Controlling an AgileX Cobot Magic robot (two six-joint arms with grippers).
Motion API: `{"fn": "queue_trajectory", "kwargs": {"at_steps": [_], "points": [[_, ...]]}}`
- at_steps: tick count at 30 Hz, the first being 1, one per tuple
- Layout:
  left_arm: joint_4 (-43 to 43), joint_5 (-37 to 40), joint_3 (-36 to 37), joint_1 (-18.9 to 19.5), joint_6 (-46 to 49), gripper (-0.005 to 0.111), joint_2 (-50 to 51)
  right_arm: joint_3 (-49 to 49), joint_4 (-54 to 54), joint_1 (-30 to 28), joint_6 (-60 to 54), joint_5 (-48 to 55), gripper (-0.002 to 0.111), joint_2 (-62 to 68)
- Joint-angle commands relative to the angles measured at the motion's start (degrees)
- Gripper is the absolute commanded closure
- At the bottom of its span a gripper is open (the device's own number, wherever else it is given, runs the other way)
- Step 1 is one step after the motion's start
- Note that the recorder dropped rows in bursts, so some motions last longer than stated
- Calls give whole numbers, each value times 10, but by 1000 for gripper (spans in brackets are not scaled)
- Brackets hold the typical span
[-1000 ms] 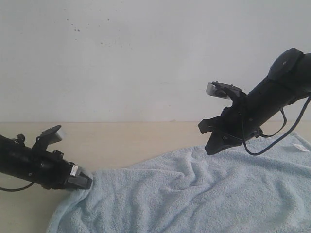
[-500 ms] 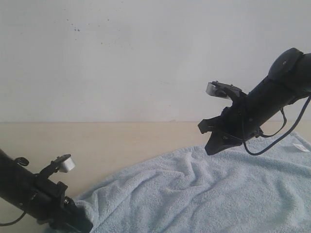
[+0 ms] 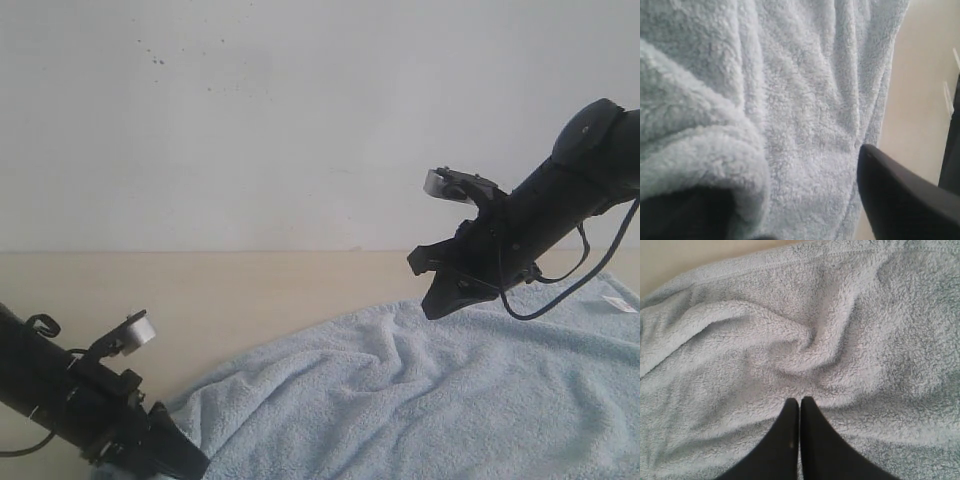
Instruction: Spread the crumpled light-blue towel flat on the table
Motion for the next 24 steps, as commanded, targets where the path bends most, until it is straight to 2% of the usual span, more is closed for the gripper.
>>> {"fn": "queue_trajectory", "kwargs": {"at_steps": [1, 5, 9, 12, 17, 24], "points": [[-17, 10, -32, 20, -26, 42, -25, 1, -1, 1, -6, -4, 108, -7], [-11, -7, -54, 51, -116, 43, -44, 1, -1, 1, -6, -6, 108, -7], [65, -35, -63, 82, -204, 43, -51, 1, -1, 1, -6, -6, 108, -7], [65, -68, -60, 93, -225, 43, -49, 1, -1, 1, -6, -6, 108, -7], [52, -77, -60, 93, -221, 43, -49, 1, -1, 1, -6, -8, 108, -7], [85, -99, -61, 93, -223, 43, -49, 1, -1, 1, -6, -8, 108, -7]]}}
